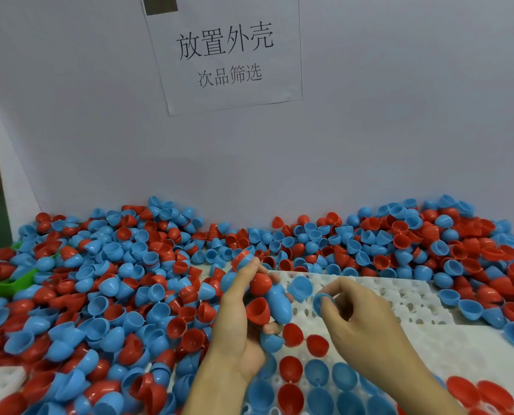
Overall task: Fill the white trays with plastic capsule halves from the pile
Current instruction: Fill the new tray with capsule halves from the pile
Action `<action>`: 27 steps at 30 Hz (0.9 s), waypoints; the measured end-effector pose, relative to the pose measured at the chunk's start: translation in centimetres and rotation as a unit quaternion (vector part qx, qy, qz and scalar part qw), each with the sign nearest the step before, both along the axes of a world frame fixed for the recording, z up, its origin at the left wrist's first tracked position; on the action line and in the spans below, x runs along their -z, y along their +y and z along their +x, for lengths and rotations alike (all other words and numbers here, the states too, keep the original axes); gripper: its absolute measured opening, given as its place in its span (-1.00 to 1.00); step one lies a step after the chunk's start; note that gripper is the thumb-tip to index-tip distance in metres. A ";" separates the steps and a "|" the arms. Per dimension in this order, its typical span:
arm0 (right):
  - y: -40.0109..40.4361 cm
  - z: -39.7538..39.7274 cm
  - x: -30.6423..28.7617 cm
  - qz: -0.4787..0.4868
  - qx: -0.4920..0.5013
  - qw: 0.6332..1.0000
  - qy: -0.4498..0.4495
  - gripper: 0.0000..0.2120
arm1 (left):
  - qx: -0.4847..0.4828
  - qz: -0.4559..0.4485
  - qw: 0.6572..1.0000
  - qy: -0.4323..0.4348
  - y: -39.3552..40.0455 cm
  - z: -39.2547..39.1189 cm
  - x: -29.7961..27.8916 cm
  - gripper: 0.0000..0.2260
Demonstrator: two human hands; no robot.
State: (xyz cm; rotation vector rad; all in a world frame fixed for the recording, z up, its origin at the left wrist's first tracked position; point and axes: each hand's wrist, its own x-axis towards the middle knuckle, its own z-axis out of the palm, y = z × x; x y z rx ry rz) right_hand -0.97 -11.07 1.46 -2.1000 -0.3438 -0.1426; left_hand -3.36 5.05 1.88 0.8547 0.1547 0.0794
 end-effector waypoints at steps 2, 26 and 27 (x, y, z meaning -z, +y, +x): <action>-0.5 0.2 -0.2 -0.009 0.048 0.999 -0.018 -0.81 | -0.031 -0.022 0.999 0.000 0.6 0.1 0.1 -0.79; 0.1 0.1 -2.3 0.073 -0.069 0.974 0.202 -0.55 | -0.088 -0.111 0.990 0.006 3.0 0.4 1.0 -0.78; 0.6 -0.1 -2.6 0.053 -0.077 0.977 0.190 -0.55 | -0.088 -0.112 0.990 0.006 3.1 0.3 1.0 -0.78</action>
